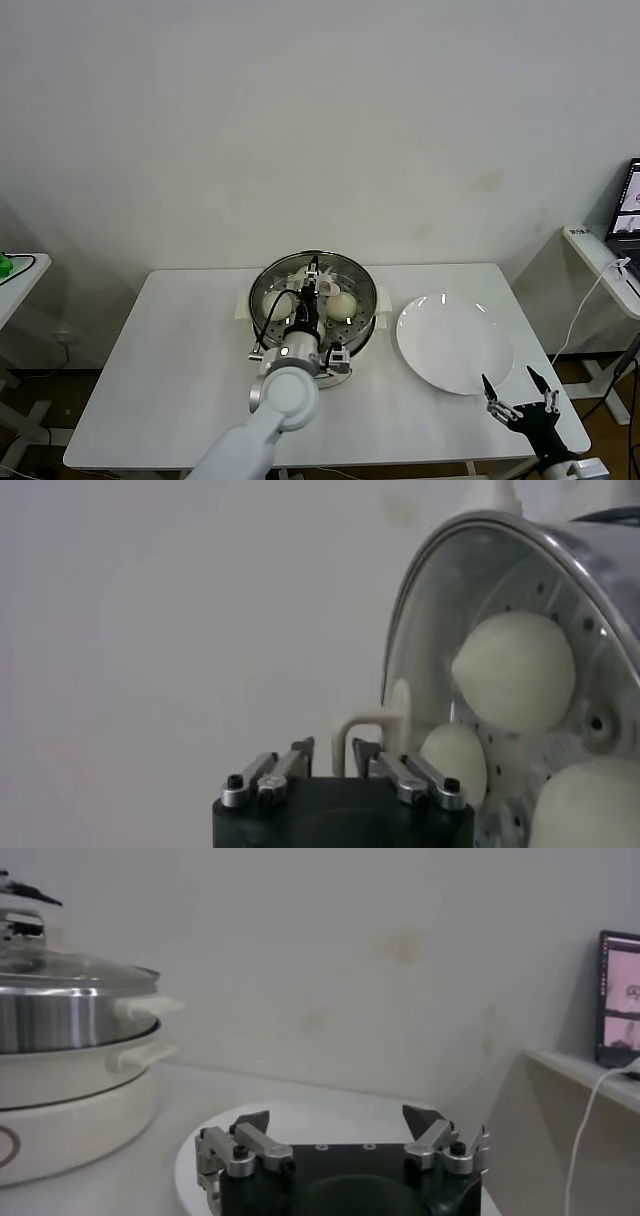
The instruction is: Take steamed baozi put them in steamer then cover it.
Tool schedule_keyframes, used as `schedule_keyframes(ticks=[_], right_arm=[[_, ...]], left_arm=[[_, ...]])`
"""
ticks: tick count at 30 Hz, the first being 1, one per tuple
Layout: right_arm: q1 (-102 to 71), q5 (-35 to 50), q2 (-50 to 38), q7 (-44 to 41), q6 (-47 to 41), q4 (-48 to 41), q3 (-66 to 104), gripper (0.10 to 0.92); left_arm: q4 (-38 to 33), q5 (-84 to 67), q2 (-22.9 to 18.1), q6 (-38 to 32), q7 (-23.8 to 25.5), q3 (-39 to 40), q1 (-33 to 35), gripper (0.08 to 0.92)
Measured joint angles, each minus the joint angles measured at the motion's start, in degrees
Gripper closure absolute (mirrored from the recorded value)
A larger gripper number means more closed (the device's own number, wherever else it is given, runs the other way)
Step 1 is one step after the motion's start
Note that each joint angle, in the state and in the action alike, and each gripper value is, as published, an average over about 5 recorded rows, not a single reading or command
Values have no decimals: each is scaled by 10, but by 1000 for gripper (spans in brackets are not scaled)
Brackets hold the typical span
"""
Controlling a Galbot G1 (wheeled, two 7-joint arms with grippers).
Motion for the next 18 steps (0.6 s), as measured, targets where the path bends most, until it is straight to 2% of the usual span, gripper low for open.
schedule_keyframes(ticks=[5, 9, 18], right_arm=[[-1, 1, -1, 0, 1, 0, 1, 203], [-1, 2, -3, 0, 1, 0, 1, 203], [-1, 2, -1, 0, 2, 2, -1, 203]], left_arm=[[-22, -4, 13, -4, -1, -9, 13, 283], [-44, -11, 26, -8, -2, -19, 29, 196], [-84, -19, 48, -15, -1, -38, 66, 177]])
